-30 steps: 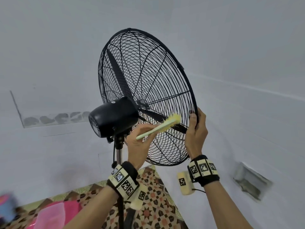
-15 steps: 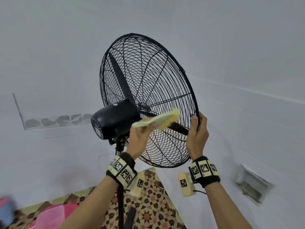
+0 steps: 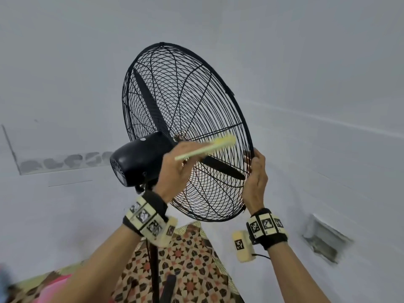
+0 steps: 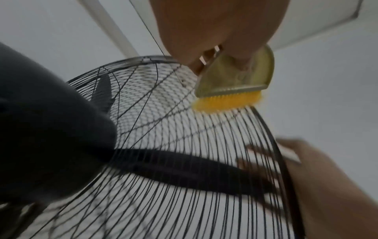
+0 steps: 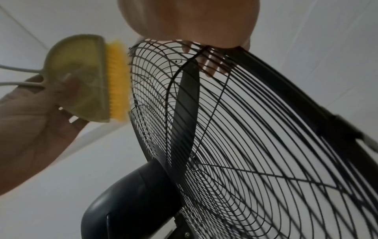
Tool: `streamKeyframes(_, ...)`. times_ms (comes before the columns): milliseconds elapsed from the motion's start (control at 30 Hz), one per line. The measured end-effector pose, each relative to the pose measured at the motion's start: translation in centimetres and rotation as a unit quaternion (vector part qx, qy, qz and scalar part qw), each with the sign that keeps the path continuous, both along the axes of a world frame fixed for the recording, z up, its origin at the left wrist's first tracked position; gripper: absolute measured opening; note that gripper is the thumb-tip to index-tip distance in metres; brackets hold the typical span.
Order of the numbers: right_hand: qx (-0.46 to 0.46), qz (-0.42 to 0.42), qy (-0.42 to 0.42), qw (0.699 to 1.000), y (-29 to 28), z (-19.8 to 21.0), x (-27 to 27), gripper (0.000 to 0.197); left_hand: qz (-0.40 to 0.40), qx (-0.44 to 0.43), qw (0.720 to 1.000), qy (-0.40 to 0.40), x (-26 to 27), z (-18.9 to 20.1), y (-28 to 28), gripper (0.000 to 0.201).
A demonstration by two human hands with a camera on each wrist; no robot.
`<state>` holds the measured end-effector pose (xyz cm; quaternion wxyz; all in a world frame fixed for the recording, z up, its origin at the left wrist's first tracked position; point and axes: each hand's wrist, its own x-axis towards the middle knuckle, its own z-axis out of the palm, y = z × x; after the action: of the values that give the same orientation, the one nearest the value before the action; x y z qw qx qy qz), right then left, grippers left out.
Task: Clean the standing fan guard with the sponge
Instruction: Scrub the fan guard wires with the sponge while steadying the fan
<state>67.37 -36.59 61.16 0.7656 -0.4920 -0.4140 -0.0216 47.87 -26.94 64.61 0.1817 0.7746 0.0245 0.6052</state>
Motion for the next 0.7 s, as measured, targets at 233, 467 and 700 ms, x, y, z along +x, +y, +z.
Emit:
streamKeyframes(233, -0.014, 0.08, 0.089, 0.993, -0.9, 0.5, 2.0, 0.043, -0.011, 0.056, 0.975, 0.216, 0.8, -3.5, -1.2, 0.03)
streamKeyframes(467, -0.025, 0.131, 0.122, 0.984, -0.6, -1.1, 2.6, 0.046, 0.073, 0.06, 0.995, 0.032, -0.5, 5.0, -0.4, 0.027)
streamKeyframes(700, 0.003, 0.159, 0.188, 0.969, -0.5, -1.8, 2.7, 0.048, 0.023, 0.13, 0.971, 0.2, 0.1, -2.2, -2.8, 0.029)
